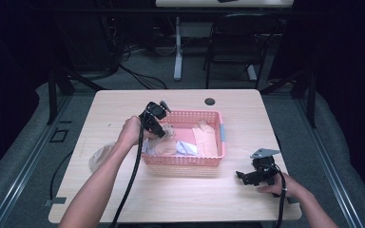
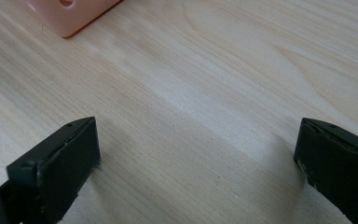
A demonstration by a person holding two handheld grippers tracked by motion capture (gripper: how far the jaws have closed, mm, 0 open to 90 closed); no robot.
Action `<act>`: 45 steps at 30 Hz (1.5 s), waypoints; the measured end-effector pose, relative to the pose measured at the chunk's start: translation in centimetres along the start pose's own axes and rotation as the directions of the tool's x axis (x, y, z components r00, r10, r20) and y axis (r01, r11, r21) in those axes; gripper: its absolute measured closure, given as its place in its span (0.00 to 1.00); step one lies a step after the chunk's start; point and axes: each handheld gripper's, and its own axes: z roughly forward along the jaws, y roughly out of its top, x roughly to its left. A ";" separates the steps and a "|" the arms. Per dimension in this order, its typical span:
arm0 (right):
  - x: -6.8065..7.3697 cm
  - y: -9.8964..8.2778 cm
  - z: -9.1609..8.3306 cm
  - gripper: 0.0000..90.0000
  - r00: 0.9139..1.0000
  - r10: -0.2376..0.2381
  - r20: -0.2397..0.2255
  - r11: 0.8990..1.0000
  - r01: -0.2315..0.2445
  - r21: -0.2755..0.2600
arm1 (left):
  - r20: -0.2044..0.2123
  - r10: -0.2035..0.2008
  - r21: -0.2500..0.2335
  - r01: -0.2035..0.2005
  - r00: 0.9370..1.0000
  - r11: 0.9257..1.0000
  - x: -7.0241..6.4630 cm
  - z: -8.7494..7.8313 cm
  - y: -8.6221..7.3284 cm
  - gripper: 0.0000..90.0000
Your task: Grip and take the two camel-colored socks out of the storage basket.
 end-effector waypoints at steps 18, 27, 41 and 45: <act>0.0 0.0 0.0 0.00 1.000 0.000 0.000 1.000 0.000 0.000 | 0.009 0.009 -0.027 -0.008 1.000 1.000 0.0 -3.3 0.1 0.92; 0.0 0.0 0.0 0.00 1.000 0.001 0.000 1.000 -0.001 0.000 | 0.020 0.019 -0.048 -0.018 1.000 0.999 0.0 -5.4 0.3 0.92; 0.0 0.0 0.0 0.00 1.000 -0.002 0.002 1.000 0.002 0.003 | -0.006 -0.018 -0.086 0.017 1.000 0.996 1.4 -8.6 -1.3 0.92; 0.0 0.0 0.0 0.00 1.000 -0.003 0.002 1.000 0.003 0.002 | -0.018 -0.035 -0.096 0.033 0.999 0.995 2.0 -9.7 -2.3 0.92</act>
